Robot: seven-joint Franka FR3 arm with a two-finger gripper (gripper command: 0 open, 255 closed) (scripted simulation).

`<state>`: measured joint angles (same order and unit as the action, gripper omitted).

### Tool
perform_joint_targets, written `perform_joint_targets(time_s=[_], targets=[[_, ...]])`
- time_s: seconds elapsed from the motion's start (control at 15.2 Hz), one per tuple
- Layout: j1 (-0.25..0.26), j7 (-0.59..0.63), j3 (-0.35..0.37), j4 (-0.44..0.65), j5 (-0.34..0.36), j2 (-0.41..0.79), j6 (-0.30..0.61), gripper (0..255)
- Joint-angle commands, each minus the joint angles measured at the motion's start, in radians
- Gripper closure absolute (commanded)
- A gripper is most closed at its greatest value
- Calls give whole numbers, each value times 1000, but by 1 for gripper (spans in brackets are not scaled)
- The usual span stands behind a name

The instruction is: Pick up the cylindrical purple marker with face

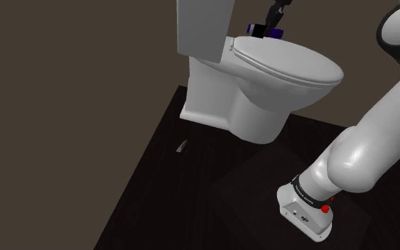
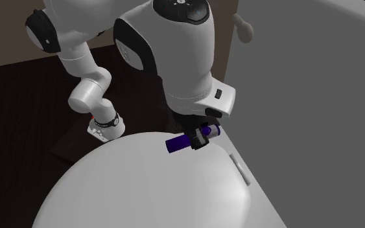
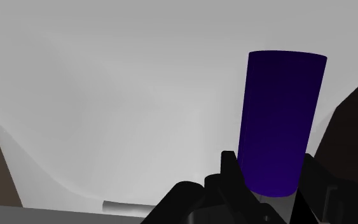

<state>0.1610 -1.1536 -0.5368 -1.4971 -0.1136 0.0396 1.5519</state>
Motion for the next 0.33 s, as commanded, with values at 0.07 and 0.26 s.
perform_joint_targets(time_s=[0.07,0.26], targets=[[-4,0,-3,59,-9,17,-45,255],[-7,-2,-4,84,-13,25,-63,255]])
